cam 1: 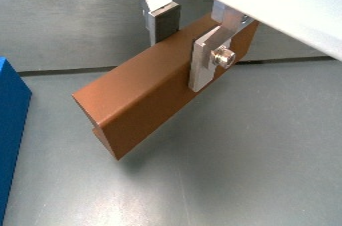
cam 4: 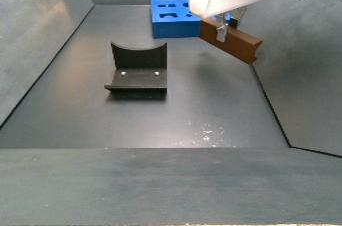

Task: Pick up the arch object. Move up. Place the arch object on the fixture. Regrasp the arch object. Rotate the arch object. Move to above the board. Insert the arch object.
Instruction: Place the arch object on the fixture.

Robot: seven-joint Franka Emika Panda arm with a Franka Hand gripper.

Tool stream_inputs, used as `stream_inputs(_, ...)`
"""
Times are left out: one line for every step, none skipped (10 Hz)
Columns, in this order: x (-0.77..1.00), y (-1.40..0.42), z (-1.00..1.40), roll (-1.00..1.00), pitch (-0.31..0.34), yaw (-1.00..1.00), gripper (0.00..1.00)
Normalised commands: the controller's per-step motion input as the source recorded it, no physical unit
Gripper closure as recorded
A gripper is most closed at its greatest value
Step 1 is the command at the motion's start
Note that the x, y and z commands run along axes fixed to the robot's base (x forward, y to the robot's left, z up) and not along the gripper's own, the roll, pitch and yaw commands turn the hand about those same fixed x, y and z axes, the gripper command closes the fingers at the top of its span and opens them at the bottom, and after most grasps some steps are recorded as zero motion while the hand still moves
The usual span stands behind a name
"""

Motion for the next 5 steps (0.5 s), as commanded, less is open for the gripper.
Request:
stream_inputs(0.00, 0.00, 1.00, 0.00, 0.001, 0.00, 1.00)
stream_inputs(-0.01, 0.00, 1.00, -0.01, 0.013, 0.00, 1.00)
stream_inputs(-0.02, -0.01, 1.00, -0.02, 0.035, 0.00, 1.00)
stream_inputs(-0.02, -0.01, 1.00, -0.03, 0.044, 0.01, 1.00)
stream_inputs(-0.03, -0.01, 1.00, -0.06, 0.051, 0.02, 1.00)
